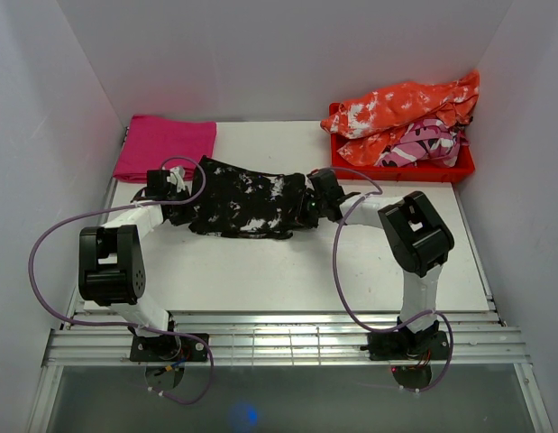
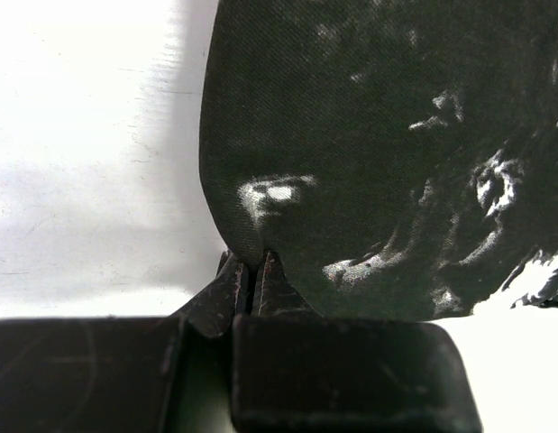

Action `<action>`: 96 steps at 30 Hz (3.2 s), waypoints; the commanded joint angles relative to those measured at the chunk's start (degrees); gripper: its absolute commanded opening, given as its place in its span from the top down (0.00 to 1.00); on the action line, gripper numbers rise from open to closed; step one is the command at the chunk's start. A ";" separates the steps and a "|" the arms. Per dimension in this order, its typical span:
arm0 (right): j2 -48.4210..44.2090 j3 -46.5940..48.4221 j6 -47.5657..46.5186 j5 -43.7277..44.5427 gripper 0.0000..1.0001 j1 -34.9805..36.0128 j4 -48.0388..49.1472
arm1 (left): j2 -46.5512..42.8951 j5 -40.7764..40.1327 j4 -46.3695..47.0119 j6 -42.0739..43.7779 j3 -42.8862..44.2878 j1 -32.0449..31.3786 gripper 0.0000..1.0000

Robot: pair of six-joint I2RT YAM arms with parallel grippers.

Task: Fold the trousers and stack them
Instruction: Neatly place the folded trousers to the corner

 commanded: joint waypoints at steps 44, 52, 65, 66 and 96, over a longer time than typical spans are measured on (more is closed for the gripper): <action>45.77 80.18 -38.20 25.49 0.92 10.99 37.30 | 7.85 -5.40 55.62 1.44 13.91 23.83 1.00; 54.47 80.44 -43.39 30.14 0.92 11.96 48.48 | 20.41 -6.72 63.43 -1.37 14.00 26.48 1.00; 56.07 80.44 -42.69 32.69 0.07 10.99 50.86 | 30.98 -10.85 65.91 -6.65 18.04 27.79 1.00; 55.28 79.92 -42.51 32.78 0.05 10.82 50.77 | 31.59 -11.29 65.21 -7.00 18.57 27.80 1.00; -9.05 31.66 -48.40 1.06 0.10 -12.37 -17.06 | 17.88 15.16 -22.32 27.62 46.00 28.32 0.27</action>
